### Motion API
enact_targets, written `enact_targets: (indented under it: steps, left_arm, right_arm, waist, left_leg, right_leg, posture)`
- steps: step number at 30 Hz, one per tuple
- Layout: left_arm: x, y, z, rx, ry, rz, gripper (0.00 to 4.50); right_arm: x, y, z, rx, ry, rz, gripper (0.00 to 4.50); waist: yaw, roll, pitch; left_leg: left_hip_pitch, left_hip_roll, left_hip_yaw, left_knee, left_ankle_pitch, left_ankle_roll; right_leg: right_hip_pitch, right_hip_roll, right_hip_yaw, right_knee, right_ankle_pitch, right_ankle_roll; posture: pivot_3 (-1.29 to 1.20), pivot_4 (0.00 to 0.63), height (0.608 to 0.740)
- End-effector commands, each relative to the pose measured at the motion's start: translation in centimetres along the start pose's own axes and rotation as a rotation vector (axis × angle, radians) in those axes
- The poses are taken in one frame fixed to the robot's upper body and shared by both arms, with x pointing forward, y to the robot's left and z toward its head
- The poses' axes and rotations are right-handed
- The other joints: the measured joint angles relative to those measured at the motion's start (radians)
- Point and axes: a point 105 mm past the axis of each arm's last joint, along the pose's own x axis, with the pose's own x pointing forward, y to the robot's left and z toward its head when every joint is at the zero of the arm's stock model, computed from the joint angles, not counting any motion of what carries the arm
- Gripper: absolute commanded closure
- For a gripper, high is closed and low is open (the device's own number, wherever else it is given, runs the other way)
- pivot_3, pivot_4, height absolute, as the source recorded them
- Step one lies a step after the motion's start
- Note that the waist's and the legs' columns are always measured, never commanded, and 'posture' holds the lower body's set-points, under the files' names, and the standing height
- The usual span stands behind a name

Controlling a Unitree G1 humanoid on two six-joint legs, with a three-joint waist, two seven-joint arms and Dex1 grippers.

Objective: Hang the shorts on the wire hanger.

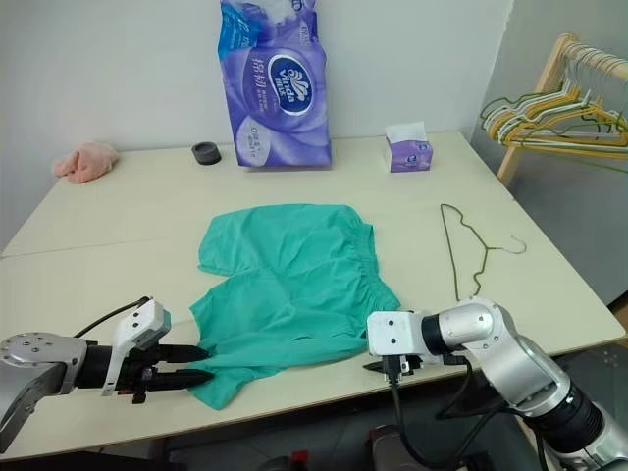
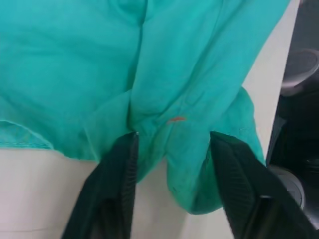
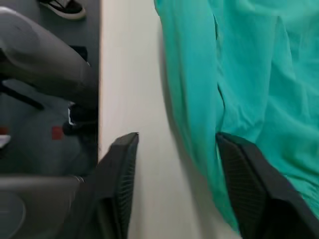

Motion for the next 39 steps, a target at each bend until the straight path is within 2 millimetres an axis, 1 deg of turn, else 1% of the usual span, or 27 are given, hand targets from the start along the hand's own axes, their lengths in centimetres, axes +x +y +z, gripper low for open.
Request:
enact_targets:
  steps: [1, 2, 3, 4, 5, 7, 8, 10, 11, 15, 17, 19, 22, 26, 27, 29, 32, 34, 35, 36, 39]
  left_arm:
    - [-1.2, 0.0, 2.5, 0.027, -0.125, 0.046, 0.71]
    - [-1.5, -0.2, 3.7, 0.008, -0.199, 0.047, 0.42]
    - [-1.8, -0.4, 4.6, 0.002, -0.243, 0.045, 0.11]
    - [-1.9, -0.8, 5.0, 0.002, -0.26, 0.038, 0.03]
    - [-1.7, -1.0, 5.0, 0.005, -0.254, 0.033, 0.03]
    - [-1.0, -1.2, 4.4, 0.023, -0.203, 0.026, 0.03]
    - [-0.4, -1.2, 4.1, 0.04, -0.182, 0.027, 0.03]
    - [0.4, -1.1, 3.9, 0.067, -0.155, 0.029, 0.03]
    - [0.6, -1.1, 3.8, 0.077, -0.147, 0.03, 0.03]
    - [1.8, -1.5, 3.0, 0.126, -0.099, -0.004, 0.03]
    - [2.6, -1.2, 2.6, 0.157, -0.08, 0.002, 0.03]
    - [3.1, -1.5, 2.6, 0.165, -0.082, -0.023, 0.03]
    - [3.5, -3.0, 2.4, 0.17, -0.081, -0.1, 0.64]
    - [3.9, -3.5, 2.0, 0.15, -0.079, -0.132, 1.82]
    - [4.1, -3.6, 2.0, 0.147, -0.08, -0.134, 2.07]
    - [4.4, -3.6, 2.0, 0.14, -0.083, -0.138, 2.72]
    - [4.6, -3.8, 1.8, 0.132, -0.086, -0.15, 3.57]
    - [4.6, -3.7, 1.6, 0.13, -0.08, -0.15, 4.17]
    - [4.5, -3.6, 1.5, 0.131, -0.077, -0.148, 4.46]
    - [4.3, -3.4, 1.5, 0.132, -0.073, -0.145, 4.5]
    - [3.7, -2.9, 1.6, 0.141, -0.059, -0.135, 4.5]
  right_arm:
    - [-1.2, -0.8, 1.6, -0.01, -0.092, -0.056, 0.58]
    - [-1.5, -1.5, 1.3, -0.02, -0.086, -0.105, 0.22]
    - [-1.8, -2.1, 1.0, -0.023, -0.079, -0.139, 0.0]
    - [-2.1, -2.5, 0.6, -0.023, -0.068, -0.168, 0.0]
    - [-2.3, -2.8, 0.2, -0.028, -0.052, -0.188, 0.0]
    - [-2.5, -3.8, -1.2, -0.082, 0.016, -0.249, 0.0]
    - [-2.6, -4.4, -2.4, -0.157, 0.087, -0.282, 0.0]
    - [-2.7, -4.8, -3.9, -0.253, 0.166, -0.296, 0.0]
    - [-2.6, -4.9, -4.3, -0.276, 0.179, -0.293, 0.0]
    - [-2.7, -5.1, -5.8, -0.476, 0.242, -0.298, 0.0]
    - [-2.4, -5.2, -5.9, -0.559, 0.219, -0.32, 0.0]
    - [-2.3, -4.8, -6.3, -0.608, 0.199, -0.312, 0.0]
    - [-2.9, -4.3, -7.4, -0.647, 0.197, -0.298, 0.0]
    - [-2.8, -4.7, -7.1, -0.675, 0.153, -0.328, 0.0]
    - [-2.6, -4.8, -6.8, -0.68, 0.135, -0.335, 0.0]
    - [-2.0, -4.9, -6.5, -0.687, 0.114, -0.338, 0.0]
    - [-0.8, -5.0, -6.7, -0.683, 0.106, -0.305, 0.0]
    - [-0.1, -5.4, -6.7, -0.676, 0.103, -0.306, 0.0]
    - [0.2, -5.7, -6.6, -0.665, 0.1, -0.305, 0.37]
    - [0.4, -5.9, -6.6, -0.662, 0.1, -0.297, 0.58]
    - [0.8, -6.3, -6.8, -0.633, 0.102, -0.275, 1.57]
  waist:
    - [0.002, 0.0, 0.0]
    - [0.003, 0.0, 0.0]
    - [0.005, 0.0, 0.0]
    - [0.007, -0.001, 0.0]
    - [0.009, -0.002, -0.001]
    - [0.019, -0.001, -0.001]
    - [0.021, -0.001, -0.001]
    - [0.024, -0.001, 0.0]
    - [0.025, -0.001, 0.0]
    - [0.025, -0.001, 0.0]
    - [0.025, -0.001, 0.0]
    - [0.025, -0.001, 0.0]
    - [0.023, -0.001, 0.0]
    - [0.023, -0.001, 0.0]
    - [0.023, -0.001, -0.001]
    - [0.023, -0.001, -0.001]
    - [0.022, -0.001, -0.001]
    - [0.02, -0.001, -0.001]
    - [0.02, -0.001, -0.001]
    - [0.02, -0.001, -0.001]
    - [0.02, -0.001, -0.001]
  left_leg:
    - [0.0, 0.0, 0.0, 0.0, 0.0, 0.0]
    - [0.0, 0.0, 0.0, 0.0, 0.0, 0.0]
    - [0.0, 0.0, 0.0, 0.0, 0.0, 0.0]
    - [0.0, 0.0, 0.0, 0.0, 0.0, 0.0]
    - [0.0, 0.0, 0.0, 0.001, 0.0, 0.0]
    - [0.0, -0.001, 0.0, 0.0, 0.0, 0.0]
    - [0.001, -0.001, 0.001, 0.0, 0.0, 0.0]
    - [0.001, -0.002, 0.002, 0.0, 0.0, 0.0]
    - [0.002, -0.002, 0.003, 0.0, 0.0, 0.0]
    - [0.002, -0.002, 0.004, -0.001, 0.0, 0.0]
    - [0.002, -0.002, 0.005, -0.001, 0.0, 0.0]
    - [0.003, -0.002, 0.006, -0.001, 0.0, 0.0]
    - [0.003, -0.001, 0.007, -0.001, 0.0, 0.0]
    - [0.003, -0.001, 0.007, -0.001, 0.0, 0.0]
    - [0.004, -0.001, 0.007, -0.001, 0.0, 0.0]
    - [0.005, -0.001, 0.007, -0.001, 0.0, 0.0]
    - [0.006, -0.001, 0.007, -0.001, 0.0, 0.0]
    - [0.006, -0.001, 0.008, -0.001, 0.0, 0.0]
    - [0.006, -0.001, 0.008, -0.001, 0.0, 0.0]
    - [0.006, -0.001, 0.008, -0.001, 0.0, 0.0]
    - [0.006, -0.001, 0.008, -0.001, 0.0, 0.0]
  right_leg:
    - [0.0, 0.0, 0.0, 0.0, 0.0, 0.0]
    - [0.0, 0.0, 0.0, 0.0, 0.0, 0.0]
    - [0.0, 0.0, 0.0, 0.0, 0.0, 0.0]
    - [0.0, 0.0, 0.0, 0.0, 0.0, 0.0]
    - [0.0, 0.0, 0.0, 0.0, 0.0, 0.0]
    - [0.0, 0.0, 0.0, 0.0, 0.0, 0.0]
    - [0.0, 0.0, 0.001, 0.0, 0.0, 0.0]
    - [0.0, 0.0, 0.001, 0.0, 0.0, 0.0]
    - [0.0, 0.0, 0.001, 0.0, 0.0, 0.0]
    - [0.0, 0.001, 0.002, 0.0, 0.0, -0.001]
    - [0.0, 0.001, 0.003, 0.0, 0.0, -0.001]
    - [0.0, 0.001, 0.003, 0.0, 0.0, -0.001]
    - [0.0, 0.001, 0.004, 0.0, 0.0, -0.001]
    - [0.001, 0.001, 0.004, 0.0, 0.002, -0.005]
    - [0.001, 0.001, 0.004, 0.0, 0.002, -0.005]
    - [0.002, 0.001, 0.004, 0.001, 0.002, -0.005]
    - [0.002, 0.002, 0.005, 0.001, 0.002, -0.004]
    - [0.002, 0.002, 0.005, 0.001, 0.003, -0.005]
    - [0.002, 0.002, 0.005, 0.001, 0.003, -0.005]
    - [0.002, 0.002, 0.005, 0.001, 0.003, -0.005]
    - [0.002, 0.002, 0.005, 0.001, 0.003, -0.005]
  posture:
    - [-0.13, 0.076, 0.74]
    - [-0.13, 0.076, 0.74]
    - [-0.13, 0.076, 0.74]
    - [-0.12, 0.075, 0.74]
    - [-0.12, 0.075, 0.74]
    - [-0.12, 0.075, 0.74]
    - [-0.12, 0.076, 0.74]
    - [-0.12, 0.076, 0.74]
    - [-0.13, 0.075, 0.74]
    - [-0.13, 0.074, 0.74]
    - [-0.14, 0.074, 0.74]
    - [-0.14, 0.074, 0.74]
    - [-0.15, 0.077, 0.74]
    - [-0.14, 0.077, 0.74]
    - [-0.14, 0.077, 0.74]
    - [-0.14, 0.076, 0.74]
    - [-0.15, 0.075, 0.74]
    - [-0.15, 0.075, 0.74]
    - [-0.15, 0.075, 0.74]
    - [-0.15, 0.075, 0.74]
    - [-0.14, 0.074, 0.74]
